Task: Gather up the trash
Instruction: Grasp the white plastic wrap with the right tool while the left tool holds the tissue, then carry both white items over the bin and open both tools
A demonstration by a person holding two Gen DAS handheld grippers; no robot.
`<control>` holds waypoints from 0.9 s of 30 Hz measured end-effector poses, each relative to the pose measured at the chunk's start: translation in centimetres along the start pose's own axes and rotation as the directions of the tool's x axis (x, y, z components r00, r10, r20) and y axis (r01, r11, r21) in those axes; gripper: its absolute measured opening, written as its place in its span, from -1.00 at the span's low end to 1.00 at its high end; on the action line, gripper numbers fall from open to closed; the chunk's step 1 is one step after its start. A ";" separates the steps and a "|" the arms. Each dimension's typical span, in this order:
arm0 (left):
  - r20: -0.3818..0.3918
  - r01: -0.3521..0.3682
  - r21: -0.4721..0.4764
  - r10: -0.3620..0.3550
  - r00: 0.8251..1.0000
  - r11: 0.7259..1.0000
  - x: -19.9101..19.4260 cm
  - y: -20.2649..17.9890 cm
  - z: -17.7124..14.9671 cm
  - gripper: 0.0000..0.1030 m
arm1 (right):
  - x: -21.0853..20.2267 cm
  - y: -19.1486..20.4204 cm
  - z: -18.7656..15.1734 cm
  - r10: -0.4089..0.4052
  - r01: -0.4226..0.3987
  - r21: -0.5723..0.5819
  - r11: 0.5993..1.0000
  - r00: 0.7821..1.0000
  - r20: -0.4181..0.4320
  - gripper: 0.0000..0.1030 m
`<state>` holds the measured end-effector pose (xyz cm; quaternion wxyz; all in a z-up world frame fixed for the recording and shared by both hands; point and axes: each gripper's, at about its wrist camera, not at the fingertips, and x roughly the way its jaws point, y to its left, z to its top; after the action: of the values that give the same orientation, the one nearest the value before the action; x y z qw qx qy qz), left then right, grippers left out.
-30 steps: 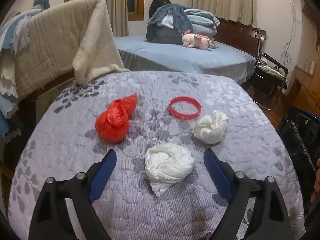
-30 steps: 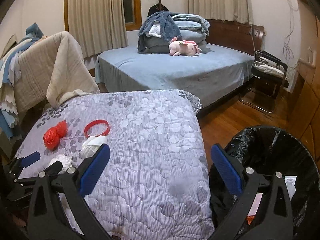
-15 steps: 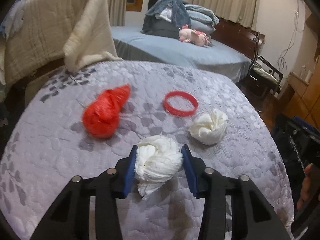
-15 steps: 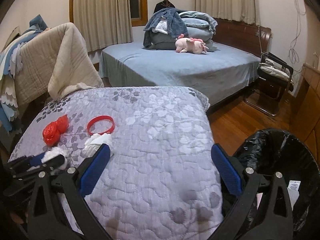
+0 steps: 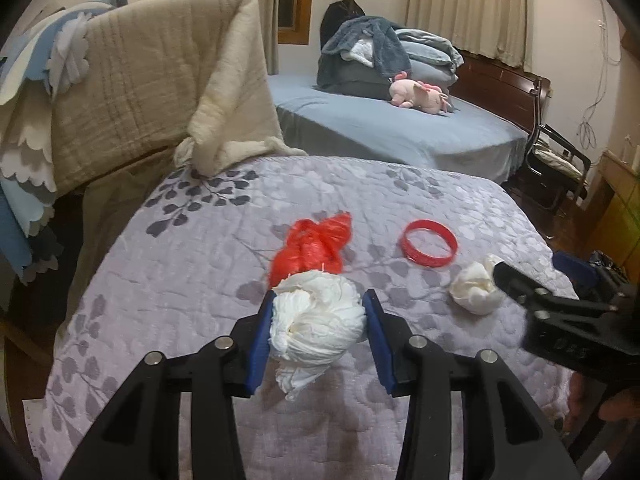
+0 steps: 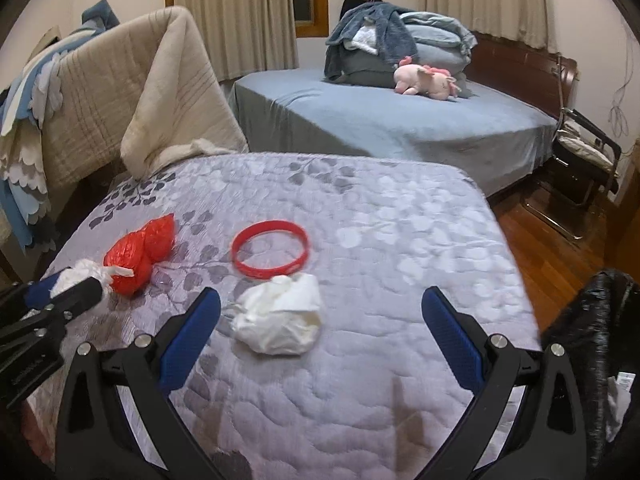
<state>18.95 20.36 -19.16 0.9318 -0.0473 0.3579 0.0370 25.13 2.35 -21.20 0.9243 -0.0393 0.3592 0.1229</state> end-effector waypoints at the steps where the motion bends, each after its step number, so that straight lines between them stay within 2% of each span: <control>1: 0.000 -0.003 -0.001 0.003 1.000 1.000 0.0 0.2 0.1 -0.16 | 0.3 0.2 0.0 0.001 -0.001 -0.004 1.000 1.000 -0.006 0.90; 3: 0.001 -0.003 -0.010 0.003 1.000 1.000 -0.1 0.6 0.1 -0.16 | 0.8 0.7 -0.1 -0.002 0.002 -0.011 1.000 1.000 -0.016 0.89; 5: 0.003 -0.005 -0.010 0.005 1.000 1.000 -0.2 0.7 0.1 -0.16 | 1.3 1.1 -0.1 0.005 -0.005 -0.023 1.000 0.999 -0.035 0.81; 9: 0.000 -0.009 -0.015 0.009 1.000 1.000 -0.2 0.8 0.1 -0.16 | 2.3 1.7 -0.2 0.024 -0.027 -0.040 0.999 0.997 -0.078 0.42; 12: -0.001 -0.010 -0.015 0.010 1.000 1.000 -0.2 0.8 0.0 -0.16 | 2.8 2.0 -0.4 0.041 -0.046 -0.046 0.998 0.993 -0.109 0.01; 15: 0.000 -0.011 -0.014 0.011 1.000 1.000 -0.3 0.8 0.0 -0.16 | 2.6 2.1 -0.5 0.059 -0.064 -0.049 0.997 0.992 -0.112 -0.16; 20: 0.004 -0.013 -0.012 0.013 1.000 1.000 -0.4 0.7 0.0 -0.16 | 1.3 1.7 -0.3 0.082 -0.086 -0.036 0.996 0.992 -0.097 -0.23; 27: 0.022 -0.015 0.003 0.015 1.000 1.000 -1.6 -0.6 0.7 -0.16 | -2.2 0.3 0.5 0.069 -0.069 0.001 0.998 0.997 -0.039 -0.23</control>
<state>18.28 19.74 -17.54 0.9356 -0.0428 0.3478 0.0439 23.80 2.31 -19.35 0.9124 -0.0293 0.3781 0.1538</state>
